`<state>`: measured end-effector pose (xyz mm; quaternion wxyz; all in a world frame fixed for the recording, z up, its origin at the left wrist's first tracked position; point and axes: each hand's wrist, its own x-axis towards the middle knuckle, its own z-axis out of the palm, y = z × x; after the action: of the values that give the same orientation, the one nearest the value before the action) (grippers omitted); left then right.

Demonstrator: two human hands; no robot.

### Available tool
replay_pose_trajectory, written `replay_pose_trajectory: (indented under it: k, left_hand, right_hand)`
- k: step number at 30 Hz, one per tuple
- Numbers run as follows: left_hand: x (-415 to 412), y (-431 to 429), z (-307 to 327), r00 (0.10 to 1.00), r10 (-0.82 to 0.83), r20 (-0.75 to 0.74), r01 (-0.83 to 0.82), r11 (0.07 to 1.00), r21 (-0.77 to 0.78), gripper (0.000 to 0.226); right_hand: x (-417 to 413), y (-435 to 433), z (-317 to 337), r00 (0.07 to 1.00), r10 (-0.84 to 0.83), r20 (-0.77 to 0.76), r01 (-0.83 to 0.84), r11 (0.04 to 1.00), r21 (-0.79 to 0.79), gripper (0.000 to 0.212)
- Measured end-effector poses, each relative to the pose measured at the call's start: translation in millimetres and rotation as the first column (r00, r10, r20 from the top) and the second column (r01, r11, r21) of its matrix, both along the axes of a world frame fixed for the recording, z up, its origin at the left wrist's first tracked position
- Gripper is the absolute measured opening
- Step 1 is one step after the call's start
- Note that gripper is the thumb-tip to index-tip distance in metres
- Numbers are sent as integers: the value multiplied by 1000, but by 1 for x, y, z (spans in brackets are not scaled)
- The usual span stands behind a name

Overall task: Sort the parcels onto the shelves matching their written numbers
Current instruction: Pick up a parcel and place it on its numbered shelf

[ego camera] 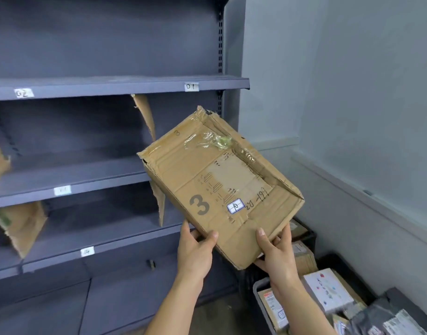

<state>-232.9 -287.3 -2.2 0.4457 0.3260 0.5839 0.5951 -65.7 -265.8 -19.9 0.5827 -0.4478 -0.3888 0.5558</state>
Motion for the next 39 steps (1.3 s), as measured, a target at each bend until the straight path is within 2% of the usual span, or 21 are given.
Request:
replay_pose_trajectory:
  k: [4, 10, 15, 21, 30, 39]
  left_hand:
    - [-37, -34, 1, 995, 93, 20, -93, 996, 14, 61]
    - [-95, -88, -2, 968, 248, 37, -248, 969, 7, 61]
    - [-153, -132, 1, 950, 309, 38, -311, 950, 41, 58]
    - [-226, -182, 1, 928, 369, 60, -371, 928, 33, 50]
    - [-327, -256, -7, 889, 454, 53, -456, 890, 22, 49]
    - [-400, -289, -6, 831, 551, 76, -554, 832, 28, 51]
  right_hand:
    - [-40, -16, 3, 992, 124, -34, -124, 992, 2, 60]
    - [-108, -47, -2, 965, 258, -34, -259, 966, -1, 61]
    - [-173, -77, 2, 937, 346, -44, -344, 938, 42, 56]
    - [-248, -119, 5, 916, 402, -16, -401, 915, 33, 54]
    - [-357, -178, -4, 879, 475, 37, -475, 880, -14, 54]
    - [-441, -196, 4, 806, 590, 46, -591, 807, -3, 46]
